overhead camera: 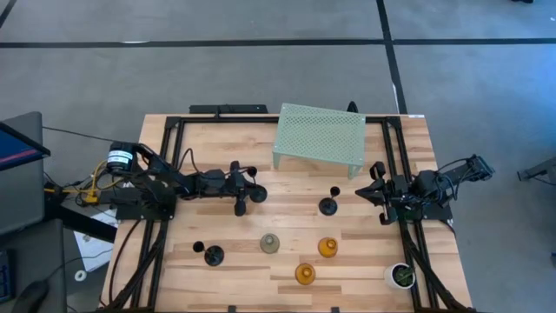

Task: Pick & Place candle stick holders
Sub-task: Put the top middle black candle holder on the shelf

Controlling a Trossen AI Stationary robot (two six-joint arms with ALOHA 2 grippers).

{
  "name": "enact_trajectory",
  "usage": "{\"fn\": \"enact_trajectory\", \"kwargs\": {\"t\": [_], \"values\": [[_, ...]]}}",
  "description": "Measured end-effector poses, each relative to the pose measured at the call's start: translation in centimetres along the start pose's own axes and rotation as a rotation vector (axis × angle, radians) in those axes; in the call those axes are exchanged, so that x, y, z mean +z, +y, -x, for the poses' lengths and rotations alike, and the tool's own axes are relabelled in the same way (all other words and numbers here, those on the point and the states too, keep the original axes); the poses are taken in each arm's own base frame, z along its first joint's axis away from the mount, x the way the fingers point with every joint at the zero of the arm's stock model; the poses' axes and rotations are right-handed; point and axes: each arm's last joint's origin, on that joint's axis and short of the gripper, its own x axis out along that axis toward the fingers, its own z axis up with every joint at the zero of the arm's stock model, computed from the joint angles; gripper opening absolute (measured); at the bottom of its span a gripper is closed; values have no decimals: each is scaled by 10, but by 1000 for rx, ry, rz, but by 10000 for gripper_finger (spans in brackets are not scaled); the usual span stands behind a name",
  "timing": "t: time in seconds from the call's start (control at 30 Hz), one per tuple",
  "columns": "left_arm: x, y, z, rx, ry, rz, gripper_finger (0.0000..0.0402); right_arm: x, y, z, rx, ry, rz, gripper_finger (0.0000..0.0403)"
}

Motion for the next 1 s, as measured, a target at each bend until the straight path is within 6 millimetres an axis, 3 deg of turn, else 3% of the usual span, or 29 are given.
{"fn": "enact_trajectory", "kwargs": {"t": [0.37,0.6,0.87,1.0], "values": [[24,1,11,-1,-29,40,15,1,0,0,-1,-9,-10,0],[73,2,14,-1,40,28,16,11,-2,1,-66,-71,-38,0],[135,3,17,-7,-30,-96,15,30,-4,-1,-161,-77,-37,0],[156,3,15,-4,-61,-137,15,39,-4,-8,-216,-45,-22,0]]}}
